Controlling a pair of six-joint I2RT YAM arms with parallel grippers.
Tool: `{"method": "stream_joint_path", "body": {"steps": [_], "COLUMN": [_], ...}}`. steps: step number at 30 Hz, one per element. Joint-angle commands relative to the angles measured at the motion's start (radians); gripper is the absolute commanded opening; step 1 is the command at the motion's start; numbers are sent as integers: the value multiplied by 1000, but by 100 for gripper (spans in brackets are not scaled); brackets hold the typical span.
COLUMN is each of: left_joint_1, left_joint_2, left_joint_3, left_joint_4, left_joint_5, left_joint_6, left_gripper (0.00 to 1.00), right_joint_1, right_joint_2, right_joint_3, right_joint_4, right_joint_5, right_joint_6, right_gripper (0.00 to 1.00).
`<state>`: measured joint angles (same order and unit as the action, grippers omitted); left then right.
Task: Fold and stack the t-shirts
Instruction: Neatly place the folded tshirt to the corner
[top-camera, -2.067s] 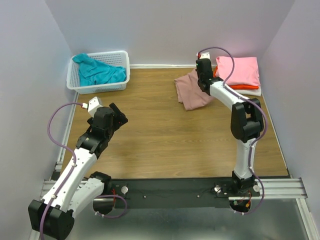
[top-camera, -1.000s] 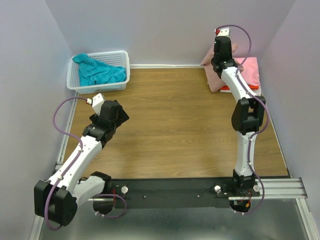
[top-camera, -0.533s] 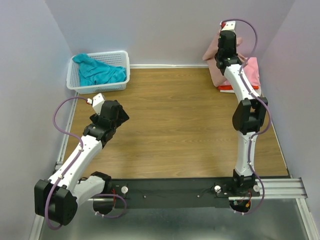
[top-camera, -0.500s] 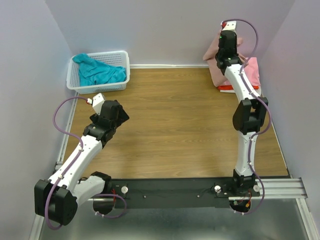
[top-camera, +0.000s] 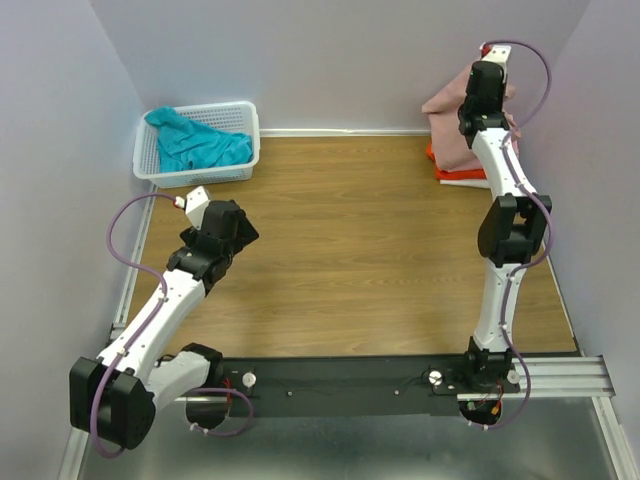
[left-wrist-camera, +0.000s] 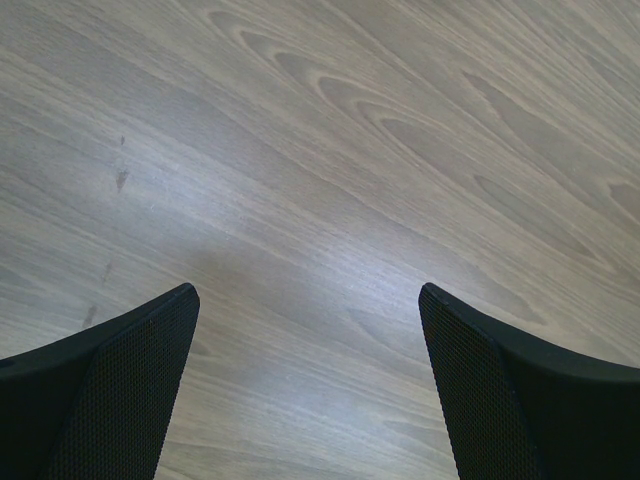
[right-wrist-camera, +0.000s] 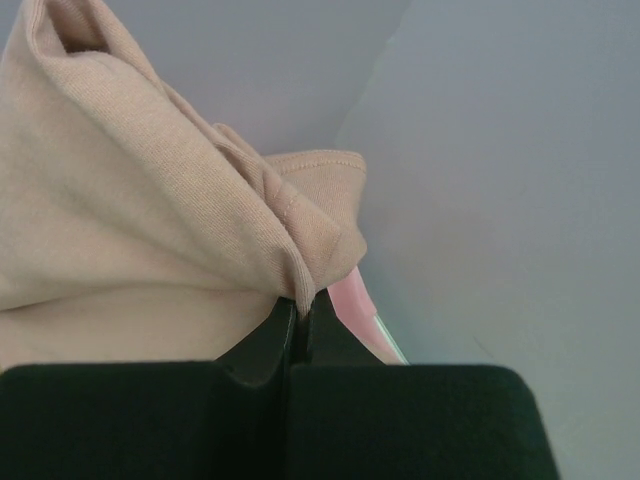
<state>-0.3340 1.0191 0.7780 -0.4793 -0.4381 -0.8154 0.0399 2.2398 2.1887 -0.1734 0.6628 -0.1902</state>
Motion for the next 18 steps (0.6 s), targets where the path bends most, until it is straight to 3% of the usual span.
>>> {"method": "stream_joint_path", "body": {"steps": [1, 9, 18], "left_joint_1": [3, 3, 3], "left_joint_2": [18, 64, 131], "left_joint_3": [24, 41, 70], "left_joint_4": [19, 19, 22], "left_joint_5": [-37, -37, -36], "left_joint_6": [4, 5, 10], "left_gripper": [98, 98, 98], "right_joint_1": [-37, -100, -152], "right_joint_2": [3, 73, 176], "right_joint_3": [-30, -30, 19], "right_joint_4": [34, 34, 34], "right_joint_5": [-14, -78, -138], "right_joint_6": [49, 92, 130], "right_gripper": [0, 1, 9]}}
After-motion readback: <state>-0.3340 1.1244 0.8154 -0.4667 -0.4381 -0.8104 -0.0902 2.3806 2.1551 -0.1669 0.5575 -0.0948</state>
